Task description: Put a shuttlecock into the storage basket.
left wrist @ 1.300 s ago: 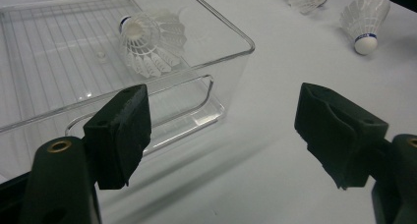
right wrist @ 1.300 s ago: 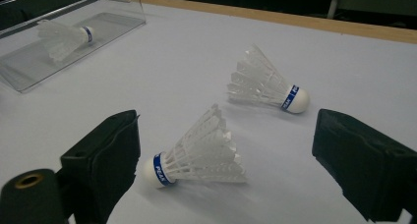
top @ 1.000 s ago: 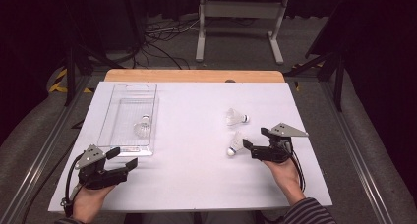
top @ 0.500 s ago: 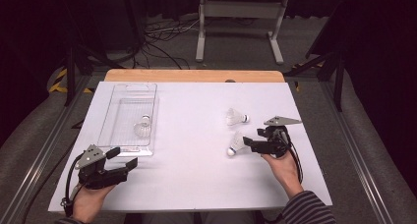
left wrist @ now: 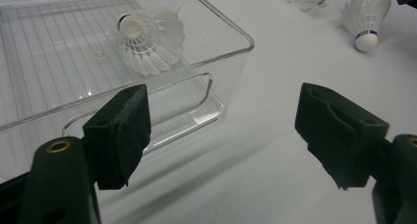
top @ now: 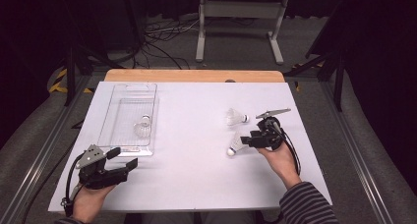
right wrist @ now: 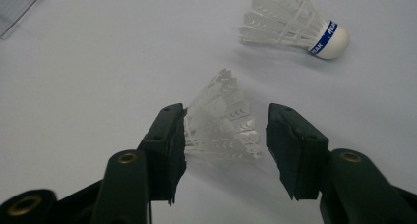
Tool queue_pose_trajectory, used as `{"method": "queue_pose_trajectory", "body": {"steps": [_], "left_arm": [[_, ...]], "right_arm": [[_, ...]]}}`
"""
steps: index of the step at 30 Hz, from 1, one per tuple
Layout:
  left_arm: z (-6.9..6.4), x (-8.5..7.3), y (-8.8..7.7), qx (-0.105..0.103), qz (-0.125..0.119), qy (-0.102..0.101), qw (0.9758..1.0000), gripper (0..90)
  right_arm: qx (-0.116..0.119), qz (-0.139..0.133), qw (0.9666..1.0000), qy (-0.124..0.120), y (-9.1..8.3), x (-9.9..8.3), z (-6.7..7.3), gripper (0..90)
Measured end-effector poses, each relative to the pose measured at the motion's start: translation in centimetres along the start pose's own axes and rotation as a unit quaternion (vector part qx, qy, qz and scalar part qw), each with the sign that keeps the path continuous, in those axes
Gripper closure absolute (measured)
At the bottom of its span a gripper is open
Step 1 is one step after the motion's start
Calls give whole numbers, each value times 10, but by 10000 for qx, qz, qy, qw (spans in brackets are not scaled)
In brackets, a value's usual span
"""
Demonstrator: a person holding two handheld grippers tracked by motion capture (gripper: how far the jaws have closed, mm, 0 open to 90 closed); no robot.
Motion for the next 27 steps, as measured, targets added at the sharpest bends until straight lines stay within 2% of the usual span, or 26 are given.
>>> {"method": "queue_pose_trajectory", "body": {"steps": [17,27], "left_arm": [[-1,0,1,2,1,32,10000,221],[-1,0,0,22,-21,56,10000,221]], "right_arm": [[135,329,9993,-61,9,8,3,640],[276,444,9986,-109,10,7,4,779]]}}
Point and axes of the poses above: each handheld gripper's, and its own axes: y roughly forward along the jaws, x roughly out of its top, z roughly to its left, the point moved 2 cm from there along y, roughly forward along the jaws, and after that the axes turned 6 degrees about -x, right-handed, at the moved point
